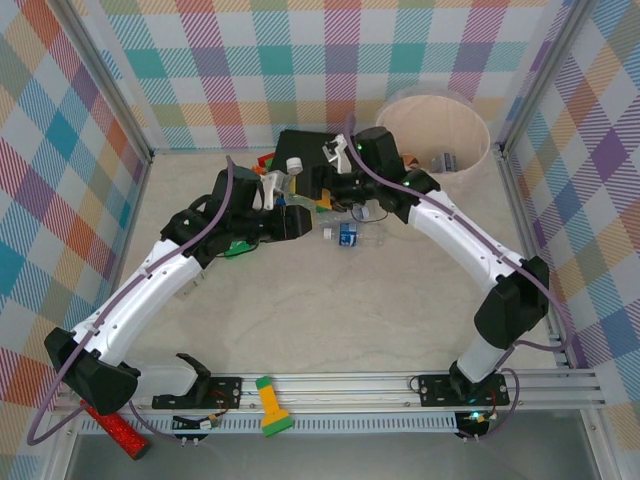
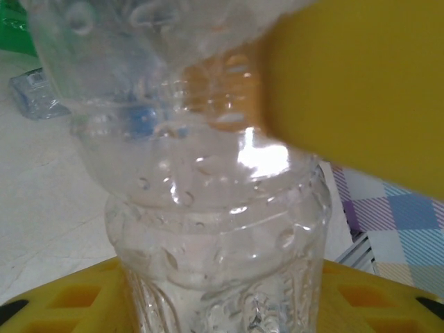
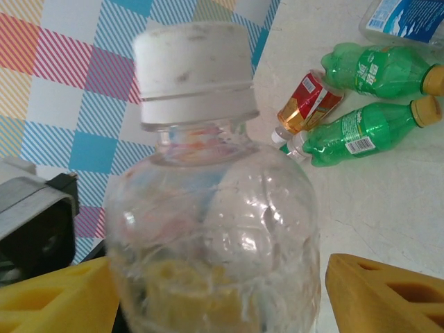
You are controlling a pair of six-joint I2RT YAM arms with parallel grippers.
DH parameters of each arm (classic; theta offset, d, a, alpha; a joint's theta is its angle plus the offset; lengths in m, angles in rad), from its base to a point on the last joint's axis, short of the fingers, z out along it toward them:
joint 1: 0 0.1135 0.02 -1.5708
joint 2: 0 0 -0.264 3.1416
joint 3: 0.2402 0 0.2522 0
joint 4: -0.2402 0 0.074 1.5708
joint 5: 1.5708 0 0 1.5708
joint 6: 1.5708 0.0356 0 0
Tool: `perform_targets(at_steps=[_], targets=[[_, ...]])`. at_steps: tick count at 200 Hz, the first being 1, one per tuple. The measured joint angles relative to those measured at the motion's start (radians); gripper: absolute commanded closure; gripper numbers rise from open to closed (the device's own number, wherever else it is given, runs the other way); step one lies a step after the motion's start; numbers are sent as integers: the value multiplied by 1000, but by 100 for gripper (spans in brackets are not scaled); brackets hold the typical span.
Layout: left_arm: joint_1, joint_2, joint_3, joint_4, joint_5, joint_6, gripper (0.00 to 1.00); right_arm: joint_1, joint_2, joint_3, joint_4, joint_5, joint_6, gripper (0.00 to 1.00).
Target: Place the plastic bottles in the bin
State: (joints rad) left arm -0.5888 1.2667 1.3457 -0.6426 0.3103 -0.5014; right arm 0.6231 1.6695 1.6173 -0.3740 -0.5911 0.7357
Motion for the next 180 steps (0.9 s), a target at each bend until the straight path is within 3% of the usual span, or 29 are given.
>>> perform_targets(at_steps=[18, 55, 76, 118, 154, 180], targets=[[0, 0, 0, 1, 11, -8, 47, 13, 14, 0, 9, -5, 7, 23], [1, 0, 0, 4, 11, -34, 45, 26, 32, 2, 26, -13, 10, 44], [2, 0, 0, 7, 6, -48, 39, 26, 32, 3, 27, -7, 12, 47], [1, -2, 0, 21, 0, -60, 0, 26, 32, 25, -23, 54, 0, 47], [3, -41, 0, 11, -41, -50, 0, -2, 28, 111, -130, 116, -44, 47], [17, -88, 0, -13, -74, -40, 0, -76, 15, 167, -213, 154, -80, 48]])
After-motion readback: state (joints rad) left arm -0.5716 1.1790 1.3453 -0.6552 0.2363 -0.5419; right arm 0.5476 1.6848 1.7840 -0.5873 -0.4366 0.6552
